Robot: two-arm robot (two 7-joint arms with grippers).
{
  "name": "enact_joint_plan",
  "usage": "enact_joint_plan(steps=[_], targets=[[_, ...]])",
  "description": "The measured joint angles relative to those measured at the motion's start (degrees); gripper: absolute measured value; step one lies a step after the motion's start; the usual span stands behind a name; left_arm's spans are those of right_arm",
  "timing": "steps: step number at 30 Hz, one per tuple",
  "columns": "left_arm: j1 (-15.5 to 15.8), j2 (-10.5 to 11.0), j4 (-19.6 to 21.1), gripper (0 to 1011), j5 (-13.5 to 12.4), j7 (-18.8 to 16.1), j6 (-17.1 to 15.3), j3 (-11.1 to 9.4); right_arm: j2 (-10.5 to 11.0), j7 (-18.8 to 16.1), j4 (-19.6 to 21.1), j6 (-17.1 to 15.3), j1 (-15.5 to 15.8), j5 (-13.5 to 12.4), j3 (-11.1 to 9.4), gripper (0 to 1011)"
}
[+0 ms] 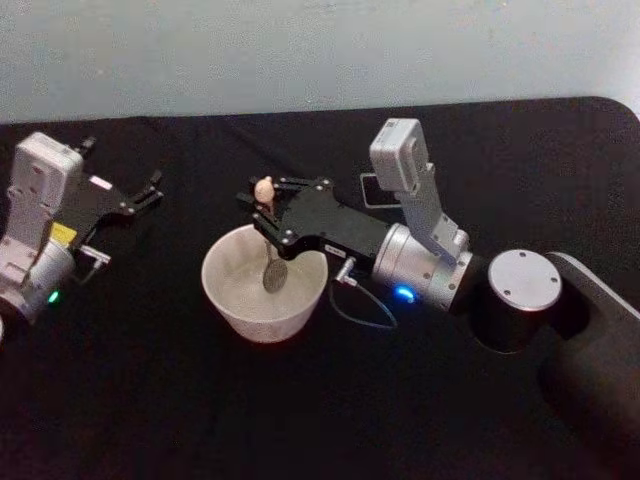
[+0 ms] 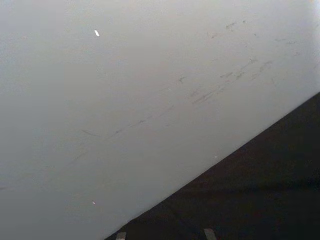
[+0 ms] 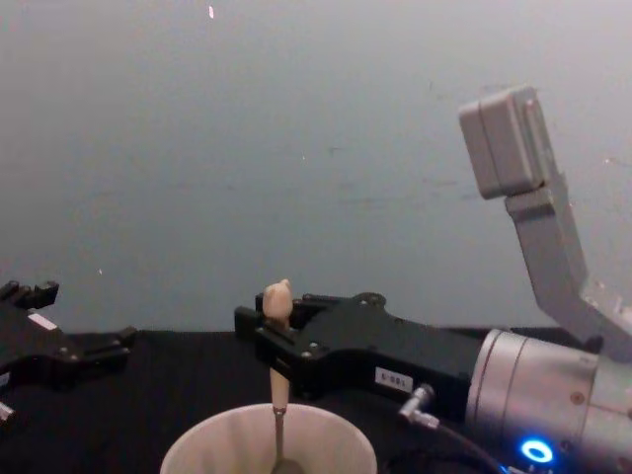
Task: Pick up the stirring spoon with one hand, stir inside the cup, then place it back in its original position.
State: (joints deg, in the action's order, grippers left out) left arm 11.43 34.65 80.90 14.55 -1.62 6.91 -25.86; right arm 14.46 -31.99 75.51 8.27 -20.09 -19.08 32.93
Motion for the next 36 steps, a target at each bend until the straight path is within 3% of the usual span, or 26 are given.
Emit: enact_joint_plan(steps=[16, 29, 36], targets=[[0.00, 0.00, 0.00, 1001, 0.00, 0.00, 0.00, 0.00, 0.66, -0.03, 2.06, -0.13, 0.83, -0.22, -0.78, 211], [0.00, 0.00, 0.00, 1001, 0.00, 0.00, 0.00, 0.00, 3.12, 0.55, 9.98, -0.03, 1.82, -1.87, -3.16, 211], [0.00, 0.00, 0.00, 1001, 0.00, 0.00, 0.00, 0.00, 3.81, 1.49, 11.91, 0.19, 1.52, -2.23, -4.44, 211]])
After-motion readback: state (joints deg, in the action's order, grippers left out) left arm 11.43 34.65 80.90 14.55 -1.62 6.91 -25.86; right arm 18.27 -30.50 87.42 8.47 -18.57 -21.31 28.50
